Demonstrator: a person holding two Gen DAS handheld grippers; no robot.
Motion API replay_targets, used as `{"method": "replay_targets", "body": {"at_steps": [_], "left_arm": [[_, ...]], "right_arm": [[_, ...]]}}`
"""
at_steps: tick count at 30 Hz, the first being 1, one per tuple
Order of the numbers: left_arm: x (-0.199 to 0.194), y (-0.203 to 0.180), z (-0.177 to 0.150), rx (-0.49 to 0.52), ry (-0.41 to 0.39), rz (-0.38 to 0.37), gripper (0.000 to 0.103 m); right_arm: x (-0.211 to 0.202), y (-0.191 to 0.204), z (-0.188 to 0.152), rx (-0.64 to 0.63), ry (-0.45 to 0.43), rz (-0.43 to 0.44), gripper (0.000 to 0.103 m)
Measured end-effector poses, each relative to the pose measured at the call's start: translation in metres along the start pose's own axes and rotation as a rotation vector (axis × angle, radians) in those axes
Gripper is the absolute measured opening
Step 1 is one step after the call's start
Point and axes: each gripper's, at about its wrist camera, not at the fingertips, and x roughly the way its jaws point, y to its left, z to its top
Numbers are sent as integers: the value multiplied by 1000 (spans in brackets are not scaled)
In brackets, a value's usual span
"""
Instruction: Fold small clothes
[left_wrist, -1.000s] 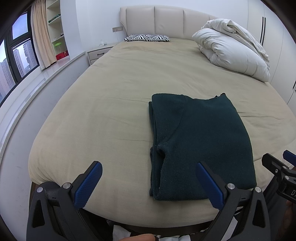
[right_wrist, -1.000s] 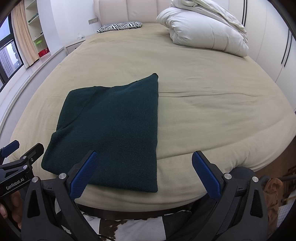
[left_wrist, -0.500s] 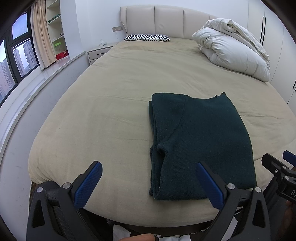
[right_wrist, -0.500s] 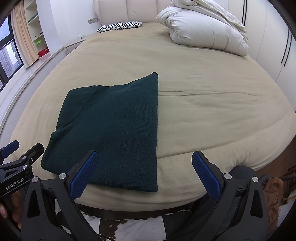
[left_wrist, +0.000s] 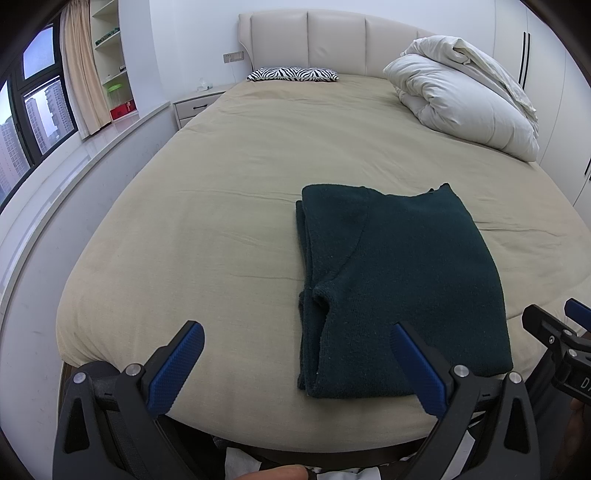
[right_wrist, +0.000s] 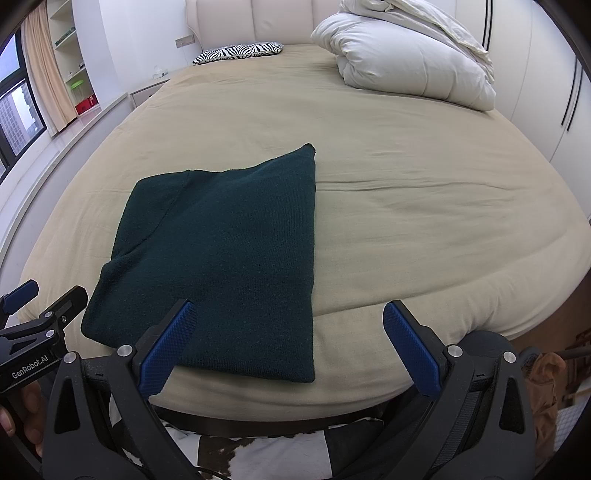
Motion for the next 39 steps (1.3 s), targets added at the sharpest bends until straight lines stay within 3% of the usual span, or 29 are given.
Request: {"method": "replay_targets", "body": {"at_steps": [39], "left_arm": [[-4, -1, -5, 14, -2, -22, 103]], "right_arm": [[1, 1, -1, 2, 4, 1, 103]]}}
